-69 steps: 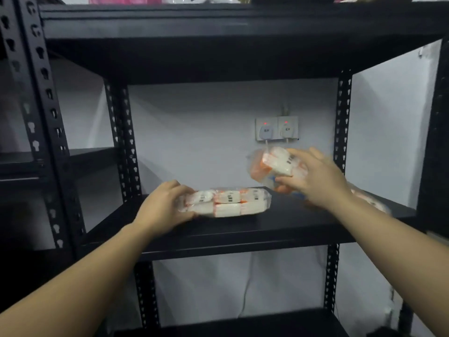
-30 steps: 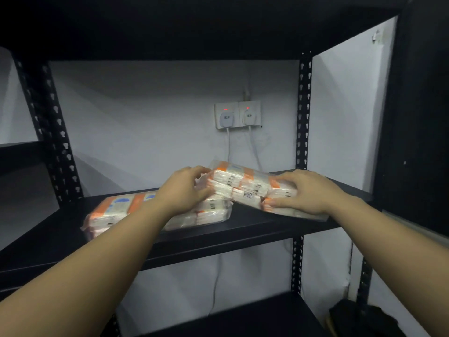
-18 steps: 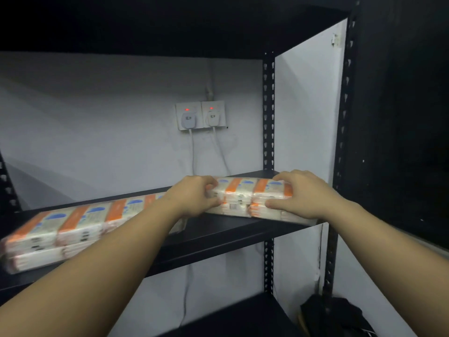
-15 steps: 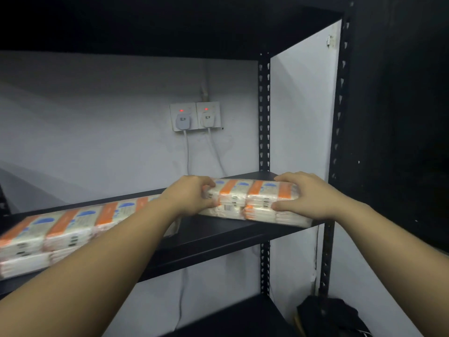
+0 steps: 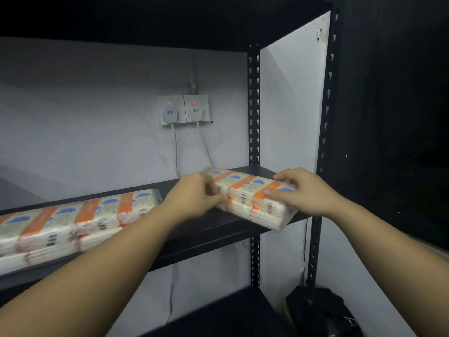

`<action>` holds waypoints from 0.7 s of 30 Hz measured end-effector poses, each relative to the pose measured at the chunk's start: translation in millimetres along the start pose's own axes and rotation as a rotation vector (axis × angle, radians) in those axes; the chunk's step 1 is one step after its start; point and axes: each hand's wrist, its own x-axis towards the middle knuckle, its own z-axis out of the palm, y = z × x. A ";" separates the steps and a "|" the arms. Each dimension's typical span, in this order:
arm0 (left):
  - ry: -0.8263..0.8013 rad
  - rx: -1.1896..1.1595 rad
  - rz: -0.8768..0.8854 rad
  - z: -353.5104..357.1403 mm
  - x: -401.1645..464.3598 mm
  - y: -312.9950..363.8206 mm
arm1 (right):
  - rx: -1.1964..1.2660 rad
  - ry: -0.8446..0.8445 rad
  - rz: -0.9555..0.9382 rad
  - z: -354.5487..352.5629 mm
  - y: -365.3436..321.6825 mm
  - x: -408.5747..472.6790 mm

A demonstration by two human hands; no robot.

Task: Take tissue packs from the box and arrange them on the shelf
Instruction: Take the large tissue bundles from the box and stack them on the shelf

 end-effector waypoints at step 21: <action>-0.199 -0.152 0.326 34.7 -55.7 8.2 | 0.121 -0.046 0.096 9.2 -13.6 10.2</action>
